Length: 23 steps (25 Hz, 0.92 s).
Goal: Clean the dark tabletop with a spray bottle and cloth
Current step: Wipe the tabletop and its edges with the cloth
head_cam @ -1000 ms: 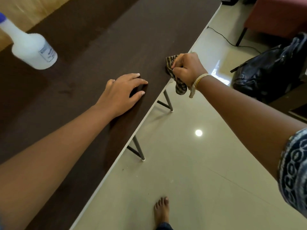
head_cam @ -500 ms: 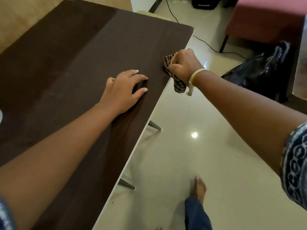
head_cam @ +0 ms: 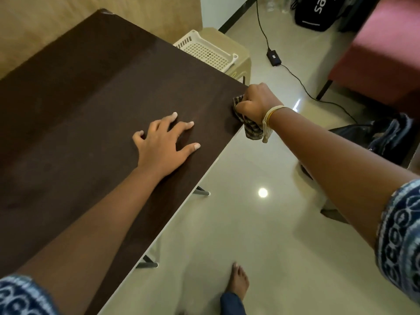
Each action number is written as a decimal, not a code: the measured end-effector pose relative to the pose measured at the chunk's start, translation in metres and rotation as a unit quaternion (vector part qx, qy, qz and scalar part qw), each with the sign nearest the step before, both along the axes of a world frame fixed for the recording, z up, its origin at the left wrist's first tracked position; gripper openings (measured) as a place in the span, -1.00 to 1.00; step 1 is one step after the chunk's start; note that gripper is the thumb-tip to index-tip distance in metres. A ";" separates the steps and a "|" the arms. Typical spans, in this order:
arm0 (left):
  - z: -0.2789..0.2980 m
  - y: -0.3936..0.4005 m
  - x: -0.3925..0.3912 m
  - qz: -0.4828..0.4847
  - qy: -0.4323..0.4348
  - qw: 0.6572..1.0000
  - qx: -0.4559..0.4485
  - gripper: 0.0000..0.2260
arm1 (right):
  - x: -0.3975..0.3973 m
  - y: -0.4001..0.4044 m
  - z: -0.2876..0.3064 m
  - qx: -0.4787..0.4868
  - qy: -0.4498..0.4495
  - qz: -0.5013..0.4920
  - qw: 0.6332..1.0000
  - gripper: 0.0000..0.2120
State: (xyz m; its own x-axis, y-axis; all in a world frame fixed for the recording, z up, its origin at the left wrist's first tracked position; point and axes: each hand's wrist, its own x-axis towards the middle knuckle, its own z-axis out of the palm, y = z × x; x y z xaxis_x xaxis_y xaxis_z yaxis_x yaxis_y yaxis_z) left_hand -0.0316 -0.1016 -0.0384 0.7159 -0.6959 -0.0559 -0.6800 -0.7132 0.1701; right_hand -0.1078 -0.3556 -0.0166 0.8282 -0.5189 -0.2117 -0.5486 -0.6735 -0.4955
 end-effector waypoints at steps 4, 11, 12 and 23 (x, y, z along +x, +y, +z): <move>0.005 -0.001 -0.002 0.008 0.015 1.000 0.017 -0.54 | 0.015 -0.006 0.004 0.019 -0.012 -0.017 1.000 -0.71; 0.011 -0.002 -0.002 0.009 0.042 0.999 0.031 -0.51 | 0.049 -0.022 0.022 0.183 -0.052 -0.160 0.969 -0.84; 0.014 -0.002 -0.002 0.007 0.050 0.998 0.039 -0.51 | 0.053 -0.024 0.025 0.219 -0.051 -0.191 0.955 -0.83; 0.079 -0.044 0.006 0.327 0.488 0.724 -0.361 -0.90 | 0.052 0.037 0.060 0.724 -0.232 -0.303 0.575 -0.57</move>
